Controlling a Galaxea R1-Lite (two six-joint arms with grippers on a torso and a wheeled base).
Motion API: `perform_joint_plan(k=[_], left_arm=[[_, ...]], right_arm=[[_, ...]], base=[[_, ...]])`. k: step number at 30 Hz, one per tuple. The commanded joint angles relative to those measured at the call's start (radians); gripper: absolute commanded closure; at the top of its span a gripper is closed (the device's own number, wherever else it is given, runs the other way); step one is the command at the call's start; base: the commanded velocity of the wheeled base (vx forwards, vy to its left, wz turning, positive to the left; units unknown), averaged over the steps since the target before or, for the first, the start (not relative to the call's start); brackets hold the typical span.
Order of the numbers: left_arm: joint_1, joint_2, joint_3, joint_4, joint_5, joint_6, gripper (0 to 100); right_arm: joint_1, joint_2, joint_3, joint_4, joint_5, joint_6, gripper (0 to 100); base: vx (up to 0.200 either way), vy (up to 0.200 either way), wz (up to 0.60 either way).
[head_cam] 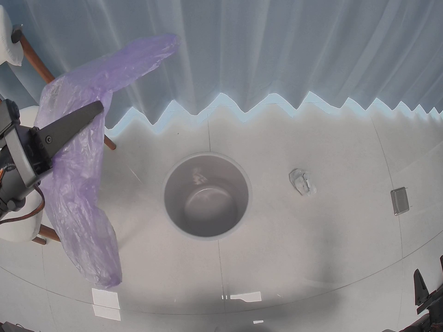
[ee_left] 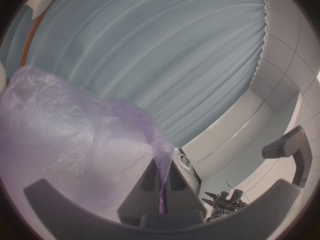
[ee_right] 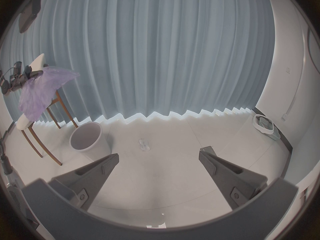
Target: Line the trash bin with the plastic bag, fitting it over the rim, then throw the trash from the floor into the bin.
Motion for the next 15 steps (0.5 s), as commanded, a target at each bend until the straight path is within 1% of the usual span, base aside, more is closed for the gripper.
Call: perform_joint_plan(k=[1, 14, 15], left_arm=[[0.001, -0.037, 0.020, 0.002, 0.001, -0.002, 100], [-0.008, -0.033, 0.029, 0.002, -0.001, 0.000, 100], [-0.033, -0.033, 0.029, 0.002, -0.001, -0.002, 100]], right_arm=[[-0.001, 0.000, 0.018, 0.000, 0.002, 0.000, 0], [-0.001, 0.000, 0.018, 0.000, 0.002, 0.000, 0], [-0.001, 0.000, 0.018, 0.000, 0.000, 0.000, 0]], base=[[0.200, 0.000, 0.00], [0.200, 0.000, 0.00], [0.200, 0.000, 0.00]])
